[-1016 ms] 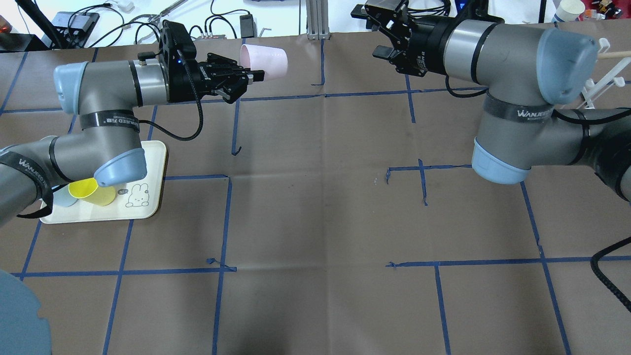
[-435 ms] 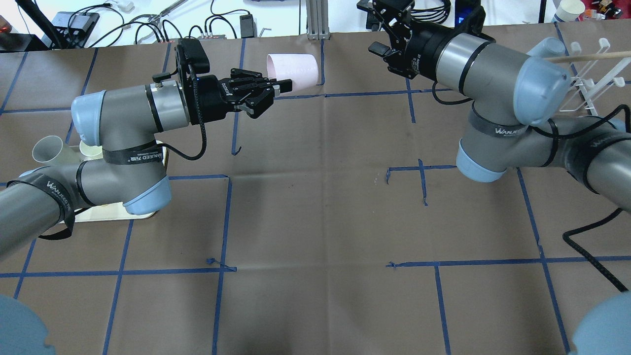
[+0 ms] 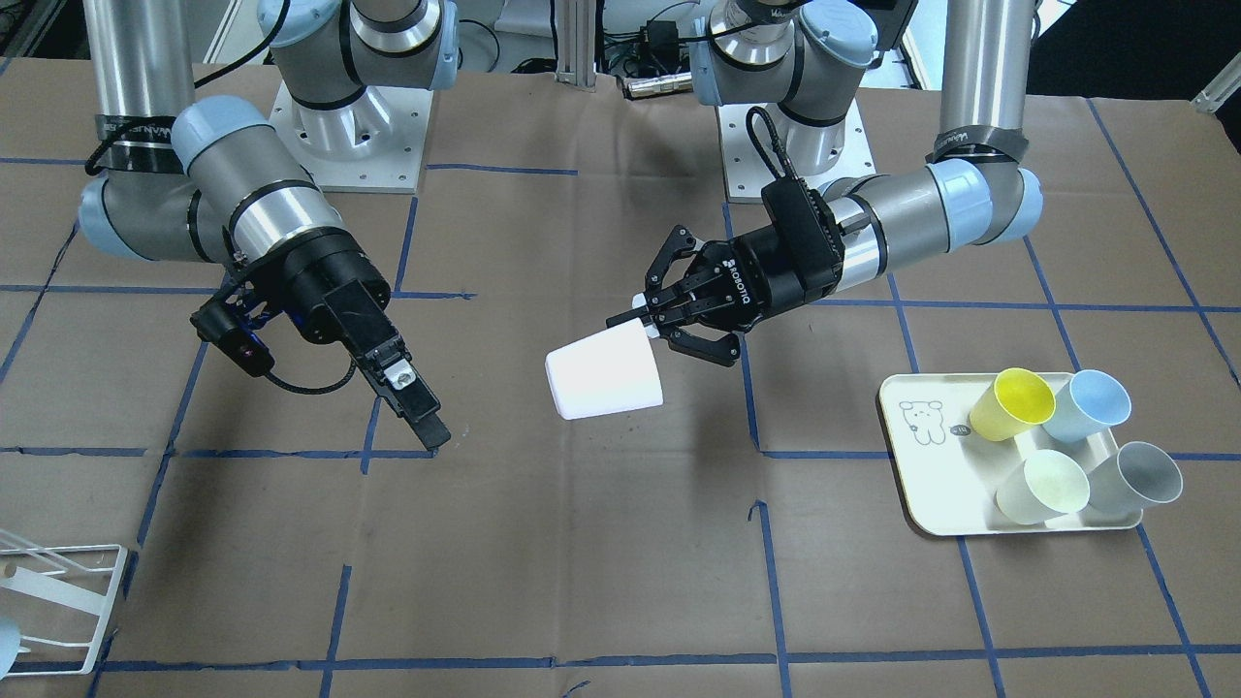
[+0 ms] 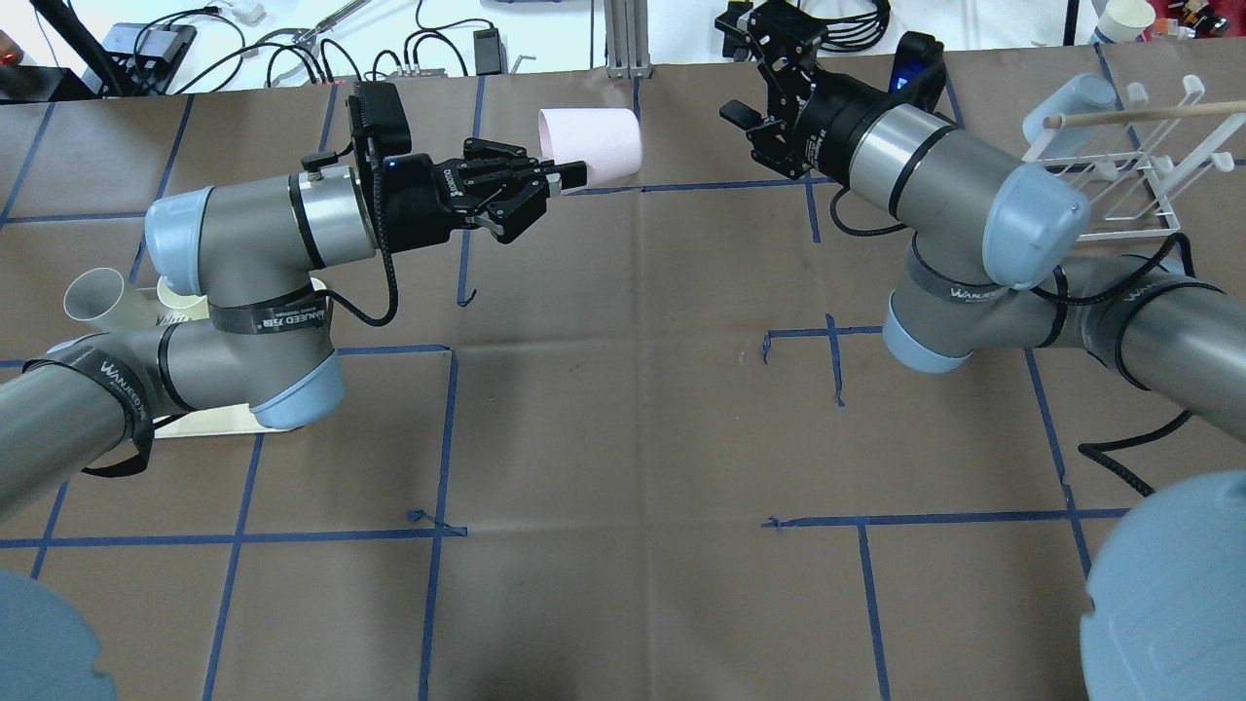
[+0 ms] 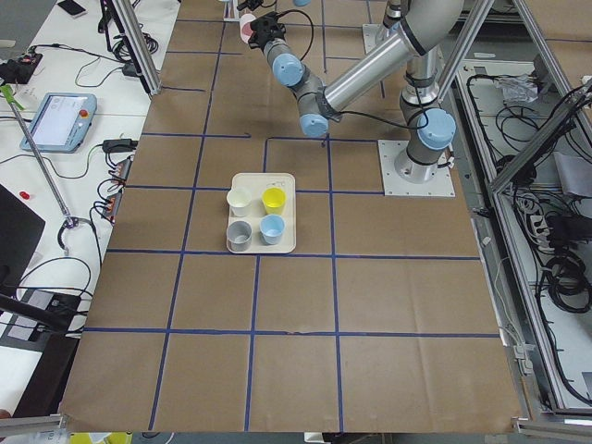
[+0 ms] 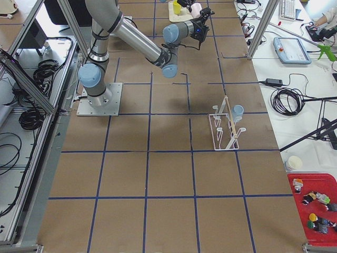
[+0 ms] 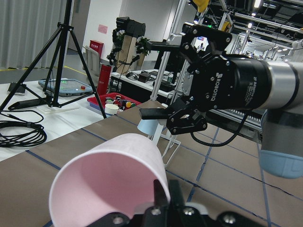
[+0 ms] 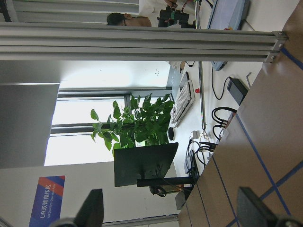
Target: Transfer IKEA cup to right arm and place on rack
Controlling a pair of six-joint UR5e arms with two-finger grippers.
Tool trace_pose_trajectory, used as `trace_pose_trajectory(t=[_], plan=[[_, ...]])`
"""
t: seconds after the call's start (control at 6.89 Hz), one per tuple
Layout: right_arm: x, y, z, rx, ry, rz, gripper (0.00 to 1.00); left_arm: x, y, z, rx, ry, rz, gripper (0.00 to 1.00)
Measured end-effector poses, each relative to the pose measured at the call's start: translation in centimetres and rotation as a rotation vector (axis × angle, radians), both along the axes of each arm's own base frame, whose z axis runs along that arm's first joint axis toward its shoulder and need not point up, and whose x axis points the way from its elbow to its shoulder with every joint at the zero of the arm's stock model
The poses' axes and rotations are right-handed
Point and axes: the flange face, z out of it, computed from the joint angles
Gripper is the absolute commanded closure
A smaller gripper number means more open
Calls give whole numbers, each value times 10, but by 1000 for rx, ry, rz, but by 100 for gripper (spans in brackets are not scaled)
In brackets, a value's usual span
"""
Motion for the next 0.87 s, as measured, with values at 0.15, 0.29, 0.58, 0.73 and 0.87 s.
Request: trace_pose_trajectory(t=[0.15,0.29,0.58,0.73,0.87], plan=[[2,7,-12,69,-45,-43,0,0,1,0,-3,3,-3,100],[8,12,-16,120,-88,-92,0,-1,2,0,-1,5,-5,100],[27,23,-6,122,-97,-220,0,-3,3,0,7,8,-7,100],[37,28,-3,109,-89,-253,0,-4,3,1,6,9,-8,100],[47,33,-2,104,-83,-259,0,-5,4,0,7,11,-6,100]])
